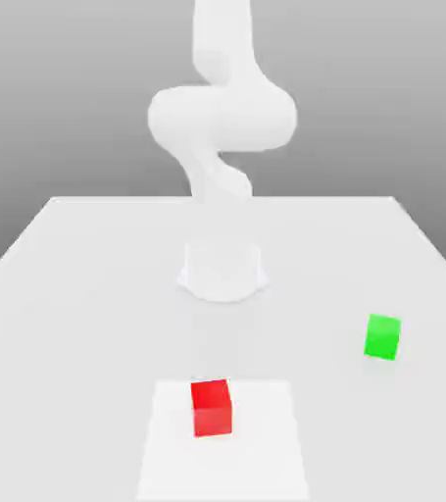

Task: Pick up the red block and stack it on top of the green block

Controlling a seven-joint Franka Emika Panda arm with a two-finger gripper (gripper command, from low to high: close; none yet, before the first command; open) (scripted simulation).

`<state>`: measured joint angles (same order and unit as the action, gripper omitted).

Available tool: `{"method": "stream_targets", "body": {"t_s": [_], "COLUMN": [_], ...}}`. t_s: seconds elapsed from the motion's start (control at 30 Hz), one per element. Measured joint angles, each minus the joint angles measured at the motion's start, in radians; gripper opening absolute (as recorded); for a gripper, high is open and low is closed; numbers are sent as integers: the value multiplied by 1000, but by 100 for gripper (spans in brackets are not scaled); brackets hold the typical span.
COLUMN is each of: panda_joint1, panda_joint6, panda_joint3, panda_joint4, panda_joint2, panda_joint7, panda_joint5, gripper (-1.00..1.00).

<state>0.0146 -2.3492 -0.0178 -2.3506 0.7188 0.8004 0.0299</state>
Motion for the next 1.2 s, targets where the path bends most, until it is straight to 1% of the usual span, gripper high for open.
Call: {"method": "stream_targets", "body": {"t_s": [0.2,0.37,0.5,0.6,0.7,0.87,0.9,1.1,1.2], "panda_joint1": [34,48,48,43,44,40,38,38,43], "panda_joint6": [-135,-247,-338,-406,-484,-630,-645,-652,-596], "panda_joint3": [-22,-12,4,6,0,7,9,9,2], "panda_joint4": [-135,-247,-336,-402,-421,-402,-400,-398,-406], "panda_joint2": [-232,-423,-569,-672,-772,-944,-962,-971,-905], "panda_joint7": [-6,-34,-87,-161,-202,-199,-199,-195,-200], "panda_joint5": [72,101,80,17,-26,-20,-18,-14,-22], "gripper": [0,0,0,0,0,0,-100,-100,-100]}}
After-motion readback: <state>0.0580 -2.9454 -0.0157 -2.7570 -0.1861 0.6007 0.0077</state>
